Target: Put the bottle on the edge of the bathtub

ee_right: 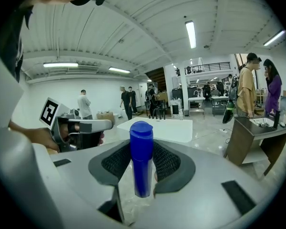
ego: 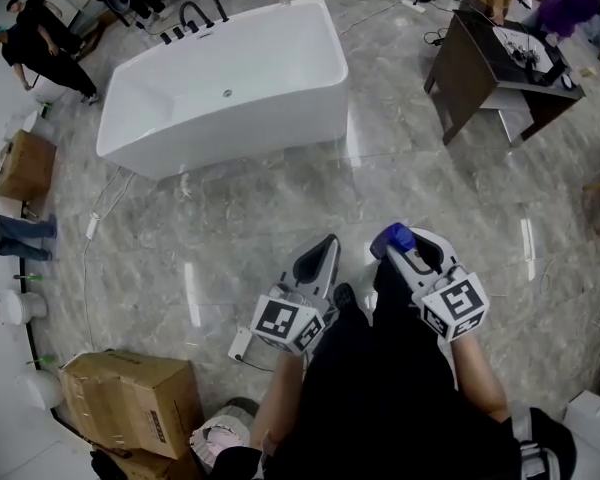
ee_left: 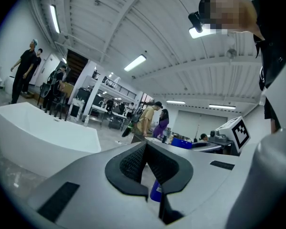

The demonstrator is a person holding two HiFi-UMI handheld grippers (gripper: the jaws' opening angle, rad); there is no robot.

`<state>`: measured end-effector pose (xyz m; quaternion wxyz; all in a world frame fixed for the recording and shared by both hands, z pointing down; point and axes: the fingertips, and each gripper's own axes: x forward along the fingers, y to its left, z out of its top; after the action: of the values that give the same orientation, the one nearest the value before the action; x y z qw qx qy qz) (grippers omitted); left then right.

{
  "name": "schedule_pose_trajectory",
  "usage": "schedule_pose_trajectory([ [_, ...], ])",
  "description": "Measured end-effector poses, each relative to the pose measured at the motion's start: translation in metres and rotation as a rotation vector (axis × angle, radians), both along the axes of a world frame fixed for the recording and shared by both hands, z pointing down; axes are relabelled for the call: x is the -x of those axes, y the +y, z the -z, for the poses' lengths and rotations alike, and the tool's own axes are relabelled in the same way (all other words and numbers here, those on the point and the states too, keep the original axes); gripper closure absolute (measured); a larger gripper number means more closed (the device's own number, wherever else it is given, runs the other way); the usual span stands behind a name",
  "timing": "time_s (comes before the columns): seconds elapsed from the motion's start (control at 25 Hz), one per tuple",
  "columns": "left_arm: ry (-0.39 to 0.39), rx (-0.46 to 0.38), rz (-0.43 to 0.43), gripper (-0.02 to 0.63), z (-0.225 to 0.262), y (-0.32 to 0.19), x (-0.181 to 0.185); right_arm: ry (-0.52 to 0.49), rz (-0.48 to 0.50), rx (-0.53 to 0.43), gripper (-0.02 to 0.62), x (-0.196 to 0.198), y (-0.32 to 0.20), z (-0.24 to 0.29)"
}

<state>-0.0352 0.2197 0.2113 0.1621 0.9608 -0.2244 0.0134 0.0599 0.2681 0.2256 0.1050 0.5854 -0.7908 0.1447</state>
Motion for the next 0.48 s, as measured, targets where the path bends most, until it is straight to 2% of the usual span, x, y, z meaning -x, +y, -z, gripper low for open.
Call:
schedule_pose_trajectory([
  [0.24,-0.024,0.035,0.071,0.595,-0.011,-0.054,-0.013,-0.026,0.062,0.022,0.449,-0.017,-0.066,-0.016],
  [0.48,-0.035,0.022,0.117,0.595,0.007,-0.132,-0.057,-0.027,0.133,0.041,0.449,-0.056,-0.151,-0.019],
])
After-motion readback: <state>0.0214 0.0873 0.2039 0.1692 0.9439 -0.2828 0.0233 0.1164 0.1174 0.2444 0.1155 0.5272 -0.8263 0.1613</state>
